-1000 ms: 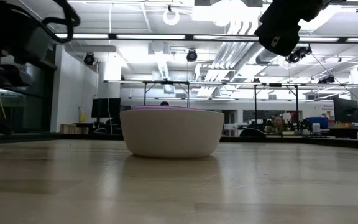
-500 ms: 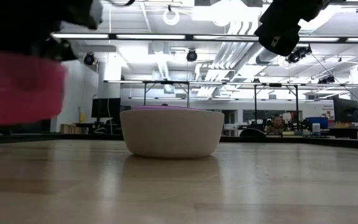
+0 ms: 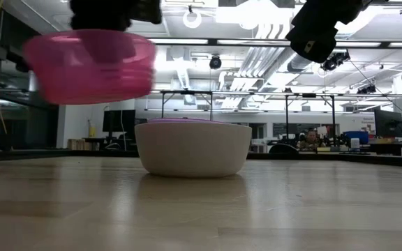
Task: Nest bowls inside each other
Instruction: Stack the red bowl on the violet bowl
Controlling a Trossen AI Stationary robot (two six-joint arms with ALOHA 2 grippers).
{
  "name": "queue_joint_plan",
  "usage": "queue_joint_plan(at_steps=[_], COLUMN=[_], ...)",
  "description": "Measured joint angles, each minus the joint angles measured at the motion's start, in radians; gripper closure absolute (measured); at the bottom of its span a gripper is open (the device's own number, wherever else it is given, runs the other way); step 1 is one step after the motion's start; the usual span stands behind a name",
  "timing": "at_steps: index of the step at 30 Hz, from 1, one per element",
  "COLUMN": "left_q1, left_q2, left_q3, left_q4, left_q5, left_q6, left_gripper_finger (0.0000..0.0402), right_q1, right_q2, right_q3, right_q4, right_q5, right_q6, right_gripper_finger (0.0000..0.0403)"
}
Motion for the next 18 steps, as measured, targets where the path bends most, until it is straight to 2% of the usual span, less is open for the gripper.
queue_joint_plan(at_steps=[11,18], left_q1=[0.131,0.182], left_q2=[0.0,0.026], left_q3=[0.001,0.103], left_q4=[0.008,-0.095], left_q5=[0.094,0.106], left_q6=[0.065,0.146], left_gripper_finger=[0.0402,0.0402], right_q1=[0.0,0.0], right_q2=[0.0,0.0], right_q3=[0.0,0.0], right_q4=[0.0,0.0], right_q5=[0.0,0.0], right_q6=[0.0,0.0], right_gripper_finger=[0.0314,0.0314])
